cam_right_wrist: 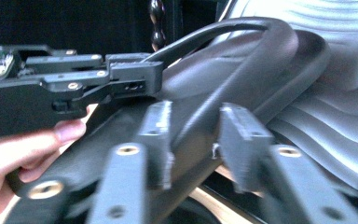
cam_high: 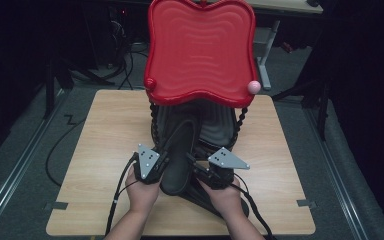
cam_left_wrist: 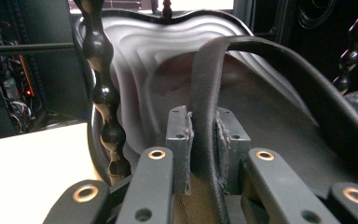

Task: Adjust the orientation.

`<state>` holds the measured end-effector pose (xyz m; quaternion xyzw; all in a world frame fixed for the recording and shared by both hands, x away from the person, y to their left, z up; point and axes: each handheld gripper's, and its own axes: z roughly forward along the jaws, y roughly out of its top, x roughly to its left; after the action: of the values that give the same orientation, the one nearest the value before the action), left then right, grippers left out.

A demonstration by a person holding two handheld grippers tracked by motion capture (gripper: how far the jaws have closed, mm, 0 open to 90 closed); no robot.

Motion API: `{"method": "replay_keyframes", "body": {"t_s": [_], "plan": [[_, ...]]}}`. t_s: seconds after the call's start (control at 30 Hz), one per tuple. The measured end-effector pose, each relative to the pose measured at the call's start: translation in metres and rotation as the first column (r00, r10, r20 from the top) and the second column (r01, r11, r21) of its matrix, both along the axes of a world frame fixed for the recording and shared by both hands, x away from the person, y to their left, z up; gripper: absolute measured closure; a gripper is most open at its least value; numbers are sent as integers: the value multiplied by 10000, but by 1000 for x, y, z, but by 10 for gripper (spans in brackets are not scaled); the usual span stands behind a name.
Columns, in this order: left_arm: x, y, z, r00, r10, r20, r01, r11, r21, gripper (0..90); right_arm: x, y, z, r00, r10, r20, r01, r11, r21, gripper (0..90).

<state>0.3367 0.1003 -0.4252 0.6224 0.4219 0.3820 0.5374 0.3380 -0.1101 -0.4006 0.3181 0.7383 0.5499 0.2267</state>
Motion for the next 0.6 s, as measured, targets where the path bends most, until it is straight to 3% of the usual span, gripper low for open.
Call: {"method": "replay_keyframes", "body": {"t_s": [0.03, 0.13, 0.23, 0.3, 0.37, 0.5, 0.6], "plan": [[3, 0, 0, 10000, -3, -80, 3, 10000, -35, 776, 6, 2, -3, 9999, -97, 46, 98, 9997, -244, 729], [11, 0, -3, 9998, -115, -132, 114, 9999, -56, 766, 12, 3, -6, 9996, -277, 50, 278, 9990, -354, 771], [17, 2, -6, 9964, -795, -287, 794, 9968, -52, 698, 18, 4, -9, 9968, -800, 69, 802, 9960, -402, 814], [9, 3, -4, 9952, -965, -152, 966, 9953, 26, 612, 22, 3, -9, 9912, -1302, -253, 1298, 9914, -167, 843], [-1, 3, -4, 9937, -1116, 86, 1116, 9937, 48, 590, 22, 4, -9, 9874, -1577, -117, 1574, 9874, -187, 848], [-18, -5, -7, 9933, -1151, 139, 1146, 9930, 295, 527, 20, 6, -8, 9819, -1893, 111, 1895, 9817, -188, 851], [-27, -15, -15, 9973, -633, 372, 591, 9929, 1035, 520, 19, 7, -8, 9817, -1895, 208, 1900, 9815, -244, 851]]}}
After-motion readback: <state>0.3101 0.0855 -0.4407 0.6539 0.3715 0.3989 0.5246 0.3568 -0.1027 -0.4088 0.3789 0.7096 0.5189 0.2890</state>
